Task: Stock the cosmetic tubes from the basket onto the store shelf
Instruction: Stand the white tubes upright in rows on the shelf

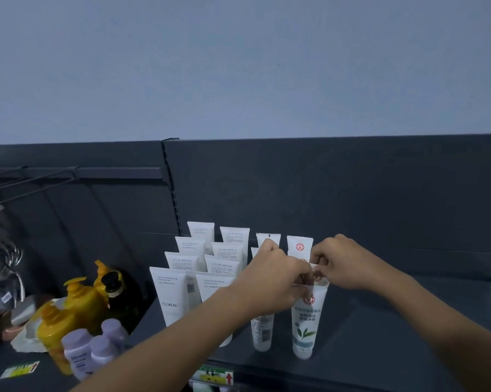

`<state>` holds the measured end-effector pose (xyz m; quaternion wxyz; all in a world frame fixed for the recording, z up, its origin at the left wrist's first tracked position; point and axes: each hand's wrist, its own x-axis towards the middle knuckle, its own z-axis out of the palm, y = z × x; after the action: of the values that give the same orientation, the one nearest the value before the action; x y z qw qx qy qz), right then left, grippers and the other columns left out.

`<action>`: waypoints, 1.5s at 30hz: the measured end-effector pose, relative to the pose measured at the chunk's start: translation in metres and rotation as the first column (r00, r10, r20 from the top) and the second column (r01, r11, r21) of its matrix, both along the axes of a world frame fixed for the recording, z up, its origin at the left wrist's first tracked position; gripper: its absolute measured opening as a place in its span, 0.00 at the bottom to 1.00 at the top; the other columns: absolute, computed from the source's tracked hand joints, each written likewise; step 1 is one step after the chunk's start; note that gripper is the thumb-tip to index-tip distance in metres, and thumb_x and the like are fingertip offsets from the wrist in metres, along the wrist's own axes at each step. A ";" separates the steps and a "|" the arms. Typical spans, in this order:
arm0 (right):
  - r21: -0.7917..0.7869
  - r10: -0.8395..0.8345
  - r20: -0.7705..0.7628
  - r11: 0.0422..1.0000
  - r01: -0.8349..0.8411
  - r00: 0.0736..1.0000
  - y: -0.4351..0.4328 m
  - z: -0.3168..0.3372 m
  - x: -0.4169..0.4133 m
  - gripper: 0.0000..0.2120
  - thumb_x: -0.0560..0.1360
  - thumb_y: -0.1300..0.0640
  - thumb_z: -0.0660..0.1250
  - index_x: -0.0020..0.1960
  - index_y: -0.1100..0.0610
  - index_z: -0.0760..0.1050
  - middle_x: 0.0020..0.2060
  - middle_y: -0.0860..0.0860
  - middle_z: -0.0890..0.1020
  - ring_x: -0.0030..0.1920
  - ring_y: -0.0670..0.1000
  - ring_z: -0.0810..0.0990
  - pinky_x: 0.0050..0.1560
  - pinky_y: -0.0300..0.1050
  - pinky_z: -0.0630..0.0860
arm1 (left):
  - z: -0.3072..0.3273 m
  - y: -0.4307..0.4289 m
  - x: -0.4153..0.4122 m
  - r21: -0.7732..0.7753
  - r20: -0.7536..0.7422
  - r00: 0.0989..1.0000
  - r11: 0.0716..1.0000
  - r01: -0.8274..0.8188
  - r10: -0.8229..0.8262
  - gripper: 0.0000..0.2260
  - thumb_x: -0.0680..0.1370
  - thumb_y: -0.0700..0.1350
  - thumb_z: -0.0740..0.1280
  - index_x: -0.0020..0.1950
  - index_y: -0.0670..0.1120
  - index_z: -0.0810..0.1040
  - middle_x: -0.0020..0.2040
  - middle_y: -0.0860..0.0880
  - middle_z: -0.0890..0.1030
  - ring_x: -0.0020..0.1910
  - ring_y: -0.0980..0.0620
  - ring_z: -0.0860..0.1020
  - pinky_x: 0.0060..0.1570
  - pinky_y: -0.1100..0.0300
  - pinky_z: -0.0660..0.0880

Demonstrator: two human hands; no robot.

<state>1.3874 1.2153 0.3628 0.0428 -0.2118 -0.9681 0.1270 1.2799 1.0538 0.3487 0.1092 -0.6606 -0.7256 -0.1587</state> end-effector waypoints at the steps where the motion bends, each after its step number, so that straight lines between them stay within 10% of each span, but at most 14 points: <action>1: 0.002 0.008 -0.001 1.000 -0.008 1.000 0.001 -0.001 -0.001 0.07 0.75 0.57 0.71 0.38 0.50 0.81 0.36 0.43 0.84 0.41 0.42 0.82 0.46 0.48 0.83 | -0.001 0.001 -0.001 -0.007 0.000 1.000 1.000 -0.003 0.003 0.08 0.79 0.55 0.69 0.53 0.54 0.83 0.45 0.55 0.86 0.45 0.51 0.75 0.58 0.59 0.57; 45: 0.038 0.040 -0.050 0.999 -0.038 0.998 -0.016 0.015 -0.019 0.05 0.74 0.49 0.68 0.45 0.46 0.83 0.37 0.39 0.84 0.43 0.41 0.83 0.47 0.48 0.83 | 0.002 -0.006 -0.036 0.076 0.115 0.989 0.992 -0.099 0.090 0.17 0.80 0.62 0.59 0.52 0.56 0.83 0.42 0.58 0.85 0.43 0.59 0.80 0.63 0.50 0.64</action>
<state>1.3682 1.1993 0.3774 0.0690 -0.1886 -0.9729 0.1150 1.2440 1.0479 0.3506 0.1025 -0.6106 -0.7540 -0.2195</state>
